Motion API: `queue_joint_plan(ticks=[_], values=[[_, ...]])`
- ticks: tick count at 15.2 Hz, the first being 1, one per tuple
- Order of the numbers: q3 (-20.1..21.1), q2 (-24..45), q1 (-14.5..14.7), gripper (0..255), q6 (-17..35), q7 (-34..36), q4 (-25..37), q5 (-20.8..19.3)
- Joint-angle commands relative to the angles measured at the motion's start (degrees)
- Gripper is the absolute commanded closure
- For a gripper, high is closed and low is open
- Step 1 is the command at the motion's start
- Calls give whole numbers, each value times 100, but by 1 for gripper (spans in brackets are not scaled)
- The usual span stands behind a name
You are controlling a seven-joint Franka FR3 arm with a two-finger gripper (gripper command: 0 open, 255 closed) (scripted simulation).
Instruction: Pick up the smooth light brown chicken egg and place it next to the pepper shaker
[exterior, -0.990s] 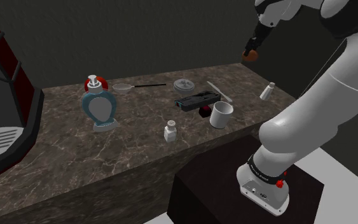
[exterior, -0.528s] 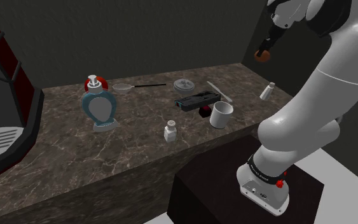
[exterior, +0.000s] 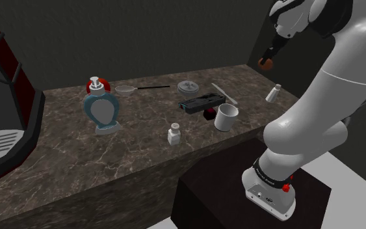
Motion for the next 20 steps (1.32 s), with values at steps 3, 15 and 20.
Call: queue_joint_plan(ticks=[3, 15, 20], values=[[9, 97, -10, 255, 272, -84, -191, 85], [77, 483, -58, 255, 1075, -392, -683, 435], [130, 691, -95, 255, 1391, -551, -831, 627]])
